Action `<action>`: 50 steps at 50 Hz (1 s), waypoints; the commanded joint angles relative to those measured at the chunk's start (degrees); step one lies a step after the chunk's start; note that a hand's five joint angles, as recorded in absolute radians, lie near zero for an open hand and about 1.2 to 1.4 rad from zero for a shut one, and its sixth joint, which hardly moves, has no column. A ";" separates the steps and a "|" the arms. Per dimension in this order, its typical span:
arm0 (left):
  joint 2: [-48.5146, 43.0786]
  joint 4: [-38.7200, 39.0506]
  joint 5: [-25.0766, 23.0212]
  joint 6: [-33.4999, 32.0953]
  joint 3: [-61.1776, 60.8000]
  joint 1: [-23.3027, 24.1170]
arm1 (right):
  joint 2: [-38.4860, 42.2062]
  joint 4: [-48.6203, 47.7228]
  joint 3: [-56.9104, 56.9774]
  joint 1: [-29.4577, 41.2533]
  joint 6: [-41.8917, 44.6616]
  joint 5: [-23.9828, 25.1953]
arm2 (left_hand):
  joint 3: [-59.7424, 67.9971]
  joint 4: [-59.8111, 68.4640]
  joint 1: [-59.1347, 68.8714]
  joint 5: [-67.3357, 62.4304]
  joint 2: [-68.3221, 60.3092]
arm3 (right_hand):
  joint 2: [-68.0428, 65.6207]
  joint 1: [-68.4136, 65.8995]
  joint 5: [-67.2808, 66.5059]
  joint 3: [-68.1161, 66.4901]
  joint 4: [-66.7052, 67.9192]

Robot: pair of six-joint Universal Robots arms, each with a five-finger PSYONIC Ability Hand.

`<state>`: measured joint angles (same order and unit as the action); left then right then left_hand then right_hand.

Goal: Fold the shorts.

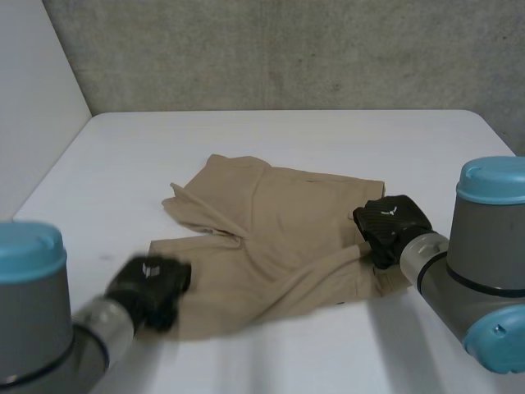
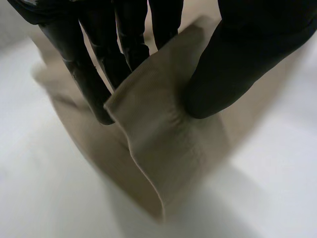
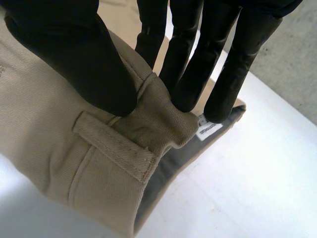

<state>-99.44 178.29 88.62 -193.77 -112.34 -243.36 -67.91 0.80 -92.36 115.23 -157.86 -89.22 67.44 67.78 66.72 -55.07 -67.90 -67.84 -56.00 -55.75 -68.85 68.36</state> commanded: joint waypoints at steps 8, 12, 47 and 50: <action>-30.18 9.18 3.40 -16.72 52.10 3.41 | 12.00 -2.20 20.18 0.34 8.61 -6.13 | 12.56 12.22 13.28 -14.93 -12.10 | -12.16 -24.00 -14.25 -11.15 11.64; -46.15 8.83 5.86 -21.29 72.02 2.98 | 18.24 -6.50 27.66 0.34 13.88 -8.68 | 12.56 12.22 13.28 -14.93 -12.10 | -12.16 -24.00 -14.25 -11.15 11.64; -41.20 11.55 7.01 -20.51 56.38 -2.21 | 7.18 -3.10 12.84 -4.57 -0.14 1.49 | -56.39 -56.73 -55.67 54.02 56.85 | 57.84 46.00 55.75 58.85 -58.36; -37.95 10.67 3.68 -18.14 50.92 -3.79 | 7.10 -2.03 10.45 -6.07 -3.85 4.40 | -54.04 -54.37 -53.32 51.67 54.50 | 57.84 46.00 55.75 58.85 -58.36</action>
<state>-145.11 190.55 96.58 -216.04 -49.31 -243.79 -60.22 -7.55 -75.72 112.02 -154.39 -90.14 12.56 11.89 11.44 -2.57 -11.67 -12.76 -11.77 -4.12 -12.16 13.66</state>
